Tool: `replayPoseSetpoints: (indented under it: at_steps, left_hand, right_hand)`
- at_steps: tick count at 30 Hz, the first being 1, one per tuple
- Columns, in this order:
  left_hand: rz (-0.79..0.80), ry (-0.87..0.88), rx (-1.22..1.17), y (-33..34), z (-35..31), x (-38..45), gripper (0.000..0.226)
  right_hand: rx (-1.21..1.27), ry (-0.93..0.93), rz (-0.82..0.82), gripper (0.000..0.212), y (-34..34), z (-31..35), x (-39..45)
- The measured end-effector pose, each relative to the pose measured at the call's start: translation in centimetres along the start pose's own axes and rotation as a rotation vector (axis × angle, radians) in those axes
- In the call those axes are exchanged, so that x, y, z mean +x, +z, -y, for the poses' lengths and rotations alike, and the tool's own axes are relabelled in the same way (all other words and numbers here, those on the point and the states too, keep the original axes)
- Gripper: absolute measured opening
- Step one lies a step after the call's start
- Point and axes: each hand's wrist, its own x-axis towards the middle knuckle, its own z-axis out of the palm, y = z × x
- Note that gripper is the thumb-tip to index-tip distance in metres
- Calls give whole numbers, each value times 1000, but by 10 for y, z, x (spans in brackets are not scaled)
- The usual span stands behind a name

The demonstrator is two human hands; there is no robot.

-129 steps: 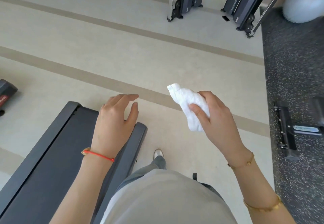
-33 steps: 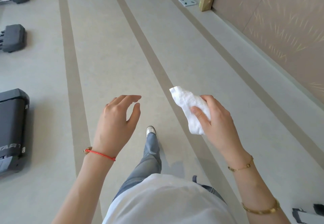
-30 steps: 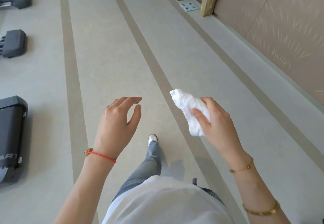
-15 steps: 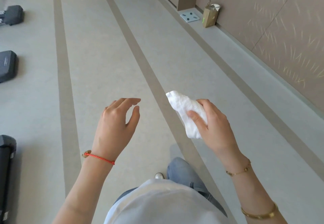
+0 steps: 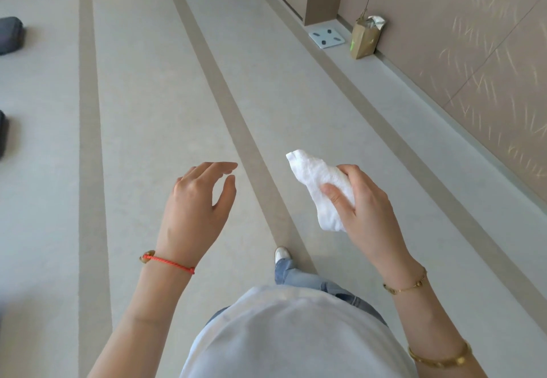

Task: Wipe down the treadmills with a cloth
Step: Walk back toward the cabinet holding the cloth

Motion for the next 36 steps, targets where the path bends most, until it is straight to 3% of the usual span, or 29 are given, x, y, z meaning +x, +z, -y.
replayPoseSetpoints:
  at_steps: [10,23,36]
  left_hand:
    - [-79,-37,18,51,29,200,19]
    - [-88,-79,41,110,133,442,20]
    - [-55,-31,48,133,223,722,21]
  right_hand:
    - [-24,-85,23,42,2,-19,232]
    - [-15,-96,93,36,85,-27,503]
    - [-2,-53,48,43,131,-9,775]
